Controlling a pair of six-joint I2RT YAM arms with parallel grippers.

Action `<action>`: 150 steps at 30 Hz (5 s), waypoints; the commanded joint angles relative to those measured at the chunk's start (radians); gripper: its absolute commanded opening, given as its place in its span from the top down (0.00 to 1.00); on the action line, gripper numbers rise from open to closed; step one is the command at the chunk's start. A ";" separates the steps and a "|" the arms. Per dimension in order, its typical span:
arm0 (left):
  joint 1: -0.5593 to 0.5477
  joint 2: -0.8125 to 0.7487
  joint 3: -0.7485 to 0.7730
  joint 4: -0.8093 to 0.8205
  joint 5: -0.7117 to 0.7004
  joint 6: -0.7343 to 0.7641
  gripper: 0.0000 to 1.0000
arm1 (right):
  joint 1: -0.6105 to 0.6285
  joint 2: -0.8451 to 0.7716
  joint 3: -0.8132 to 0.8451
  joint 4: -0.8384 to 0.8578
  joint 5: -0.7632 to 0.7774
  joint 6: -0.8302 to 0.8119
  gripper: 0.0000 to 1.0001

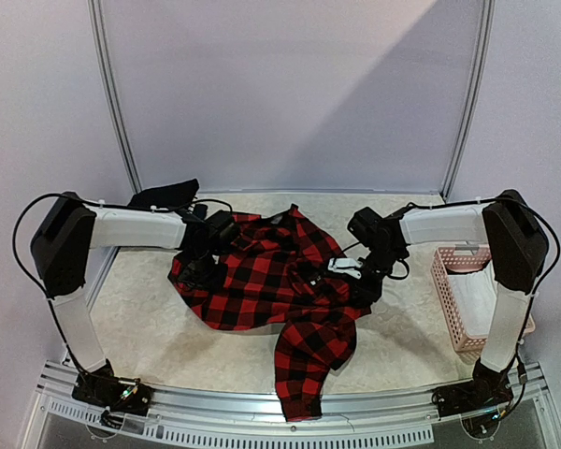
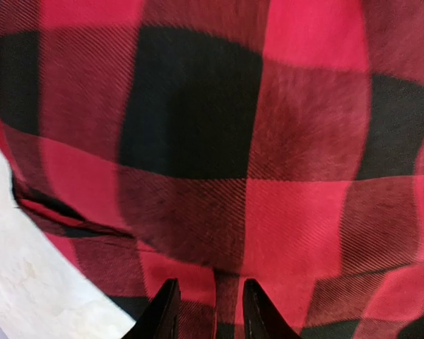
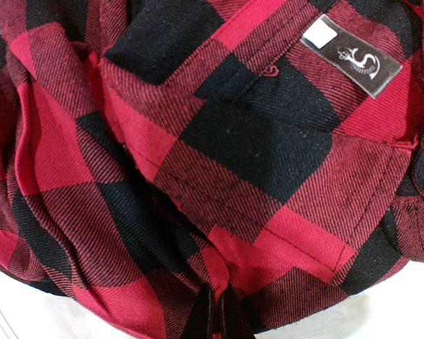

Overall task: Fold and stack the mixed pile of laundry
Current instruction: Flatten out the crumpled shirt at the center of the board.

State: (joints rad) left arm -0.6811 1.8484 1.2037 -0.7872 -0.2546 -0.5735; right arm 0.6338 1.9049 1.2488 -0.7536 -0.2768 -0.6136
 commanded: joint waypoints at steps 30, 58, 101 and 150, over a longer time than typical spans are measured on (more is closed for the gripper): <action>-0.460 -0.660 -0.426 -0.255 -0.060 -0.675 1.00 | -0.087 -0.339 -0.229 -0.245 0.038 -0.051 1.00; 0.159 -0.402 -0.289 0.152 0.153 -0.049 0.37 | -0.072 0.353 0.788 -0.010 -0.123 0.339 0.21; 0.115 -0.177 -0.134 0.165 0.170 0.064 0.47 | -0.614 0.156 0.475 0.086 -0.305 0.593 0.51; 0.233 -0.066 -0.204 0.222 0.319 0.054 0.67 | 0.009 0.102 0.161 -0.098 0.324 0.280 0.26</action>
State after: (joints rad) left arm -0.4385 1.7657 1.0195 -0.6079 0.0463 -0.5121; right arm 0.6353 1.9854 1.3952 -0.8028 0.0143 -0.3531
